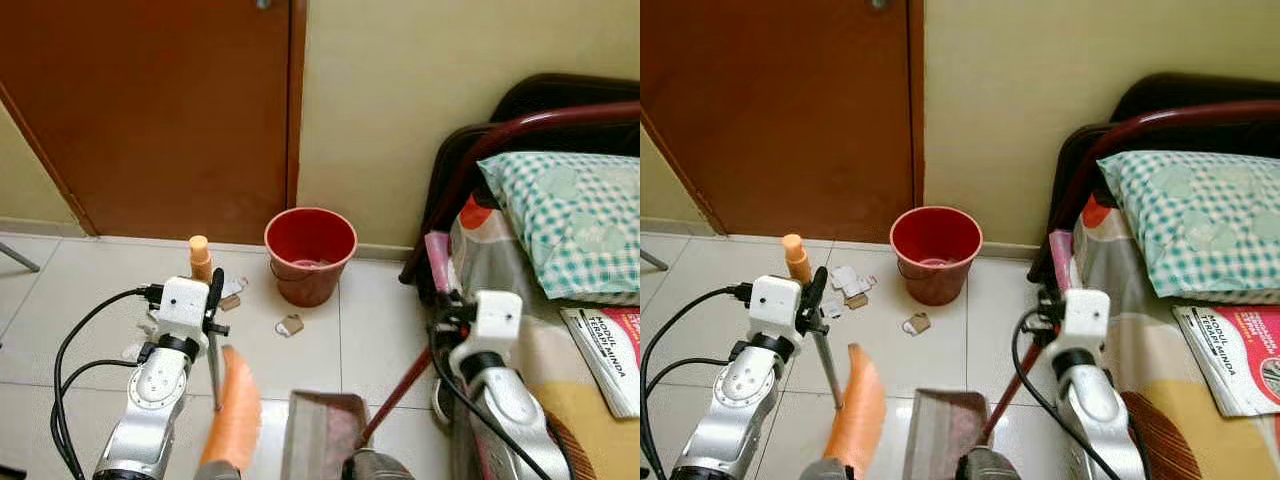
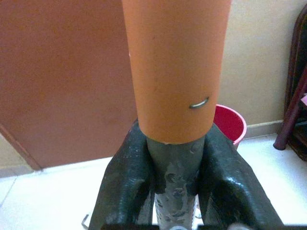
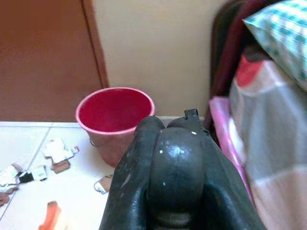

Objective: Sweep floor

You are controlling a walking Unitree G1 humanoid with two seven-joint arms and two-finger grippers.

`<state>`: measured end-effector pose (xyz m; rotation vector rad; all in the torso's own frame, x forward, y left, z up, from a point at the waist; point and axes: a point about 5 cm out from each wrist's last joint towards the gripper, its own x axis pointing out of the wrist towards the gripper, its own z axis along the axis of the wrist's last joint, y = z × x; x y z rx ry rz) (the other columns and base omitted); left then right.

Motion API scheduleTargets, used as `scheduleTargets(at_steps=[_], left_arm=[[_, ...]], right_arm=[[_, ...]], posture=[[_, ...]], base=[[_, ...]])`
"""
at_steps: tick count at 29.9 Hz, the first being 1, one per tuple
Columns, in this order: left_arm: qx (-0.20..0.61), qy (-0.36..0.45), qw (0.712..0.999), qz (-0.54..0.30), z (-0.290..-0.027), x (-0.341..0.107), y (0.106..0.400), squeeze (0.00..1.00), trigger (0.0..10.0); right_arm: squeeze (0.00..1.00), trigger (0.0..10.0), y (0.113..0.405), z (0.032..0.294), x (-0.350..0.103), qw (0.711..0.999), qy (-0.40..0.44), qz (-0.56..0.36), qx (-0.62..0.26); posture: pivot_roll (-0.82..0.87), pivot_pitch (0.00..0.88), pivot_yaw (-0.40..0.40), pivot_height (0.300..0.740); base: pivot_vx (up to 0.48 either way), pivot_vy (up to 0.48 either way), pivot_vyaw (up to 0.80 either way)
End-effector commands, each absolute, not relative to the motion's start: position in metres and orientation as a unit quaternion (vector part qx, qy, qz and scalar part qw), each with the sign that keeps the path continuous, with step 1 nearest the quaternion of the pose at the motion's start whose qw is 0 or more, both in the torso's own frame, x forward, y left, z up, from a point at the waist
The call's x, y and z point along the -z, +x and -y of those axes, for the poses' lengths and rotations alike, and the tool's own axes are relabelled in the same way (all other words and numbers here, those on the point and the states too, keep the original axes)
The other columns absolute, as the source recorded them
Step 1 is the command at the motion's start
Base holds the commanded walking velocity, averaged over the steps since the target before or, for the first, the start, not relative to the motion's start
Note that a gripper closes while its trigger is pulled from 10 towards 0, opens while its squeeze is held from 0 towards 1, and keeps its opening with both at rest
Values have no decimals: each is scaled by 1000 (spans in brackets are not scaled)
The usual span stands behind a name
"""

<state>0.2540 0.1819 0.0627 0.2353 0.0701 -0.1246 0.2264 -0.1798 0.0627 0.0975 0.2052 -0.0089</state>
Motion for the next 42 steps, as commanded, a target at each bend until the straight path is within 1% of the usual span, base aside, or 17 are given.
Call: scheduleTargets(at_steps=[1, 3, 4, 5, 6, 9, 12, 19, 25, 29, 33, 36, 38, 42], left_arm=[[72, 180, 980, -46, -192, -59, 250, 0, 10000], [66, 238, 969, -6, -199, -69, 249, 0, 10000], [66, 253, 965, 4, -200, -71, 248, 0, 10000], [55, 278, 958, 40, -203, -83, 250, 0, 10000], [49, 281, 957, 50, -205, -88, 251, 0, 10000], [38, 267, 961, 56, -207, -95, 255, 0, 10000], [50, 239, 969, 44, -202, -92, 260, 0, 10000], [55, 215, 974, 34, -193, -85, 255, 0, 10000], [52, 201, 978, 31, -190, -85, 256, 0, 10000], [49, 185, 981, 17, -193, -82, 254, 0, 10000], [33, 170, 985, 8, -200, -79, 250, 0, 10000], [24, 159, 987, 5, -204, -78, 251, 0, 10000], [23, 150, 988, 4, -202, -78, 253, 0, 10000], [34, 147, 988, 13, -196, -82, 257, 0, 10000]], right_arm=[[0, 10000, 221, 187, -59, 991, 43, -123, 17], [0, 10000, 208, 191, -55, 989, 46, -139, 28], [0, 10000, 205, 192, -55, 988, 47, -142, 29], [0, 10000, 201, 195, -54, 988, 44, -145, 32], [0, 10000, 200, 196, -54, 988, 44, -146, 33], [0, 10000, 201, 199, -52, 987, 45, -151, 40], [0, 10000, 213, 197, -53, 986, 54, -149, 47], [0, 10000, 217, 195, -54, 986, 44, -154, 46], [0, 10000, 220, 196, -54, 985, 44, -158, 48], [0, 10000, 222, 199, -59, 985, 70, -136, 75], [0, 10000, 228, 204, -65, 987, 76, -106, 95], [0, 10000, 230, 204, -66, 987, 79, -100, 102], [0, 10000, 235, 207, -66, 986, 79, -99, 111], [0, 10000, 241, 206, -68, 986, 79, -98, 111]], posture=[[2, 18, -35, 740], [3, 5, -32, 740], [3, 0, -31, 740], [3, 0, -31, 740], [3, 0, -30, 740], [4, 0, -29, 740], [5, 0, -27, 740], [7, 0, -25, 740], [8, 11, -22, 740], [8, 16, -12, 740], [-1, 15, 6, 740], [-9, 18, 15, 740], [-9, 18, 15, 740], [-16, 24, 15, 740]], base=[[0, 0, 0], [0, 0, 0], [0, 0, 0], [0, 0, 0], [0, 0, 0], [0, 0, 0], [0, 0, 0], [0, 0, 0], [0, 0, 0], [0, 0, 0], [0, 0, 0], [0, 0, 0], [120, 0, 0], [321, 0, -728]])
